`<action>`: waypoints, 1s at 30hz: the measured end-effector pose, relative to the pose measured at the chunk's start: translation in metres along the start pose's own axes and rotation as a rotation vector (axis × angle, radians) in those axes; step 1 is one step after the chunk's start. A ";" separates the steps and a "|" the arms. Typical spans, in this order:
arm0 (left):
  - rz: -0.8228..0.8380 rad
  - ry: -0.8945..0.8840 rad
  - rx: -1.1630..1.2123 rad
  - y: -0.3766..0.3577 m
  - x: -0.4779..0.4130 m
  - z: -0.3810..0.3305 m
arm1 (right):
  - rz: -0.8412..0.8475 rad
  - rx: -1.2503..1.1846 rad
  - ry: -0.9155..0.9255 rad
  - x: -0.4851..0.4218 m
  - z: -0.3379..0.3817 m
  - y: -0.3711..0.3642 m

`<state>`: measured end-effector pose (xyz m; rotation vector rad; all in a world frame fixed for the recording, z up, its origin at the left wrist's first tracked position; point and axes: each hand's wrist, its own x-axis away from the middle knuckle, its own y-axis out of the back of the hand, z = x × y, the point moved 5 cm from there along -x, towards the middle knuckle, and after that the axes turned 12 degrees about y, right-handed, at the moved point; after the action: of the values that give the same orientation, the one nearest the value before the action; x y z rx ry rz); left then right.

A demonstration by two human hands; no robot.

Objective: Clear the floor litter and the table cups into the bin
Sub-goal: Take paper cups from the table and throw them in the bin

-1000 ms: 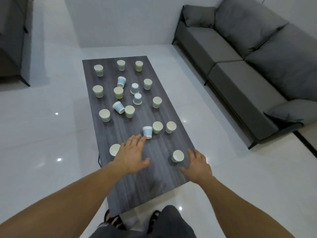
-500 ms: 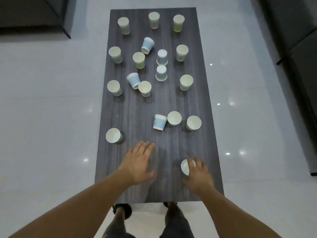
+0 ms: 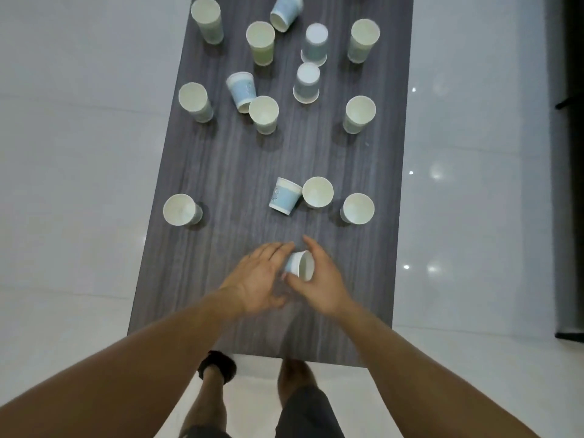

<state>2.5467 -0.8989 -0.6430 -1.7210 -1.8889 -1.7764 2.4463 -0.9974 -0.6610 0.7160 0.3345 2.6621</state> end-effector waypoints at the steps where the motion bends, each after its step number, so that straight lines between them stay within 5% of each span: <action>1: -0.017 -0.014 0.066 0.007 -0.003 -0.002 | 0.065 -0.046 0.023 -0.005 0.009 0.002; 5: -0.139 -0.002 0.167 0.031 -0.013 0.003 | 0.137 -0.053 0.114 -0.026 0.024 0.033; 9: -0.161 0.152 0.255 0.038 -0.009 0.027 | -0.301 0.499 0.134 -0.063 0.007 0.103; 14: -0.211 0.225 0.321 0.037 0.013 0.054 | -0.081 0.718 -0.137 -0.100 -0.039 0.107; 20: -0.343 0.297 0.475 0.037 0.059 0.084 | -0.086 0.684 -0.196 -0.065 -0.030 0.050; 30: -0.620 0.383 0.642 0.077 0.220 0.145 | 0.285 0.741 0.253 0.014 0.157 -0.117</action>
<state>2.6032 -0.6720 -0.4988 -0.5793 -2.5488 -1.2342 2.5501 -0.8649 -0.5599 0.6512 1.4305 2.8823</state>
